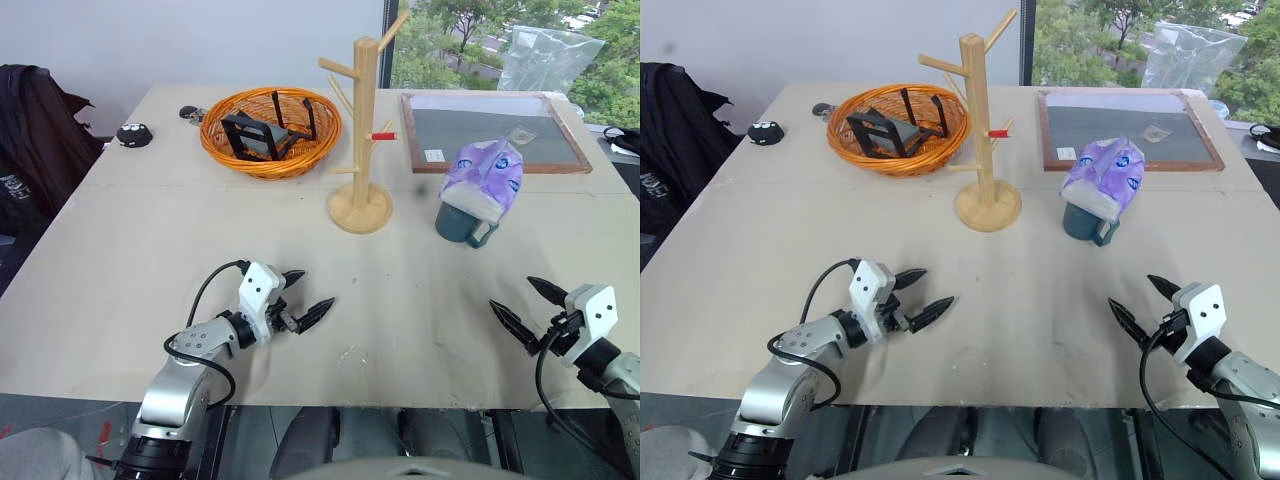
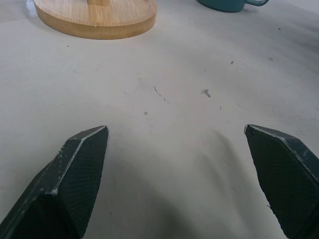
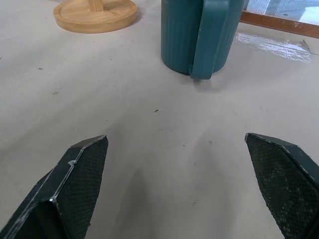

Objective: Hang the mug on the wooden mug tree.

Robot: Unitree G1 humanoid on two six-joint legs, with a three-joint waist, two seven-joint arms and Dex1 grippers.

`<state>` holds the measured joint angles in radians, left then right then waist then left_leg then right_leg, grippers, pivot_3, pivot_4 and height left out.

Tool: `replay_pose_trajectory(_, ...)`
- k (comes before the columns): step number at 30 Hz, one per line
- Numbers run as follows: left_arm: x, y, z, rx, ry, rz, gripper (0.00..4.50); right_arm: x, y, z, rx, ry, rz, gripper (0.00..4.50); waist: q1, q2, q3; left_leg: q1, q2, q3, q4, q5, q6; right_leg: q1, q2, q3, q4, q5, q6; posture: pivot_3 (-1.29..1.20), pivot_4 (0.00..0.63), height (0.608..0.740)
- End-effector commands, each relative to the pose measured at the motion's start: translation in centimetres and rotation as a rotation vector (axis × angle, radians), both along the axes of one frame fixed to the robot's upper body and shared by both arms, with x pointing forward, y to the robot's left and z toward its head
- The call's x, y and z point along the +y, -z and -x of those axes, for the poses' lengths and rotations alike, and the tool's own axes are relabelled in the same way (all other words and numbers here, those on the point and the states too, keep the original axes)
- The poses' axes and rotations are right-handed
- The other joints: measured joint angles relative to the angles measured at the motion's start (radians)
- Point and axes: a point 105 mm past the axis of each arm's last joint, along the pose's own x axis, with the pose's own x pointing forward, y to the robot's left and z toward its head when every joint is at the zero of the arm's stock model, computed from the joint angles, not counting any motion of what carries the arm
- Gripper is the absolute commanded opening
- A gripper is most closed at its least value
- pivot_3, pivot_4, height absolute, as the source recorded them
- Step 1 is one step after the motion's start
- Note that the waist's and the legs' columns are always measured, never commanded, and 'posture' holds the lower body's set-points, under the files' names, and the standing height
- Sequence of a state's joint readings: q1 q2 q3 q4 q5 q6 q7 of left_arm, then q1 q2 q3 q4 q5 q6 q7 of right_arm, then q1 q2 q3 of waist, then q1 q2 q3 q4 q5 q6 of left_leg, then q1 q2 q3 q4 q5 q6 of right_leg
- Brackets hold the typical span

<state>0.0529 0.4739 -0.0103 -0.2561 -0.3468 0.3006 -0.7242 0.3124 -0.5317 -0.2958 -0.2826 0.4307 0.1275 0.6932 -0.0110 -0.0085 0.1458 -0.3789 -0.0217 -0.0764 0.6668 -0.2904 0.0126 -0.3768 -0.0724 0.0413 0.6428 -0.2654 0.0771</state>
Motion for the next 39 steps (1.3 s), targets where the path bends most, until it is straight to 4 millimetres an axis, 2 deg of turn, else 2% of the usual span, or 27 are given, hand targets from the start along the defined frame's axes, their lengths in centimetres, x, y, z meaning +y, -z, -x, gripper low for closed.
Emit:
replay_pose_trajectory(1, -0.5, -1.3, 0.2, -0.044, 0.019, 0.015, 4.5, -0.3, -0.9, -0.4, -0.036, -0.003, 0.005, 4.47, 0.0, 0.0, 0.0, 0.0, 0.0, 0.0, 0.0, 0.0, 0.0, 0.0, 0.0, 0.0, 0.0, 0.0, 0.0, 0.0, 0.15, 0.74)
replay_pose_trajectory(23, -0.7, -1.7, 0.3, -0.068, 0.046, 0.019, 4.5, 0.2, -1.5, -0.9, -0.068, -0.01, -0.001, 4.47, 0.0, 0.0, 0.0, 0.0, 0.0, 0.0, 0.0, 0.0, 0.0, 0.0, 0.0, 0.0, 0.0, 0.0, 0.0, 0.0, 0.15, 0.74)
replay_pose_trajectory(25, -0.8, -2.1, 0.2, -0.093, 0.062, 0.01, 4.5, 0.6, -2.5, -1.1, -0.084, 0.002, -0.053, 4.47, 0.0, 0.0, 0.0, 0.0, 0.0, 0.0, 0.0, 0.0, 0.0, 0.0, 0.0, 0.0, 0.0, 0.0, 0.0, 0.0, 0.15, 0.74)
replay_pose_trajectory(28, -1.2, -3.6, -0.3, -0.144, 0.08, 0.02, 4.5, 1.2, -3.9, -1.5, -0.115, 0.018, -0.037, 4.47, 0.0, 0.0, 0.0, 0.0, 0.0, 0.0, 0.0, 0.0, 0.0, 0.0, 0.0, 0.0, 0.0, 0.0, 0.0, 0.0, 0.15, 0.74)
replay_pose_trajectory(30, -1.6, -4.9, -0.6, -0.193, 0.111, 0.016, 4.5, 1.8, -6.0, -2.3, -0.179, 0.047, -0.054, 4.47, 0.0, 0.0, 0.0, 0.0, 0.0, 0.0, 0.0, 0.0, 0.0, 0.0, 0.0, 0.0, 0.0, 0.0, 0.0, 0.0, 0.15, 0.74)
replay_pose_trajectory(32, -2.0, -6.6, -1.0, -0.241, 0.143, 0.017, 4.5, 3.2, -8.5, -2.7, -0.243, 0.017, -0.057, 4.47, -0.001, 0.0, 0.0, 0.0, -0.001, 0.0, 0.0, 0.0, 0.0, 0.0, 0.0, 0.0, 0.0, 0.0, 0.0, 0.0, 0.15, 0.74)
replay_pose_trajectory(34, -2.3, -8.1, -1.1, -0.268, 0.186, 0.032, 4.5, 4.2, -10.0, -3.1, -0.284, -0.007, -0.018, 4.47, -0.001, 0.0, 0.0, -0.001, -0.002, 0.0, 0.0, 0.001, -0.002, -0.001, 0.0, 0.0, 0.0, 0.0, 0.0, 0.0, 0.15, 0.74)
replay_pose_trajectory(36, -3.0, -10.4, -1.2, -0.311, 0.26, 0.027, 4.5, 4.7, -12.1, -5.0, -0.343, 0.054, 0.021, 4.47, -0.004, -0.001, 0.001, -0.001, -0.002, -0.001, 0.0, 0.002, -0.004, -0.001, 0.0, -0.001, 0.0, 0.0, 0.0, 0.0, 0.15, 0.74)
replay_pose_trajectory(39, -3.5, -12.2, -1.4, -0.34, 0.308, 0.008, 4.5, 5.5, -13.6, -7.2, -0.368, 0.112, 0.04, 4.47, -0.004, -0.001, 0.001, -0.001, -0.003, 0.0, 0.001, 0.002, -0.004, -0.001, 0.001, -0.001, 0.0, 0.0, 0.0, 0.0, 0.15, 0.74)
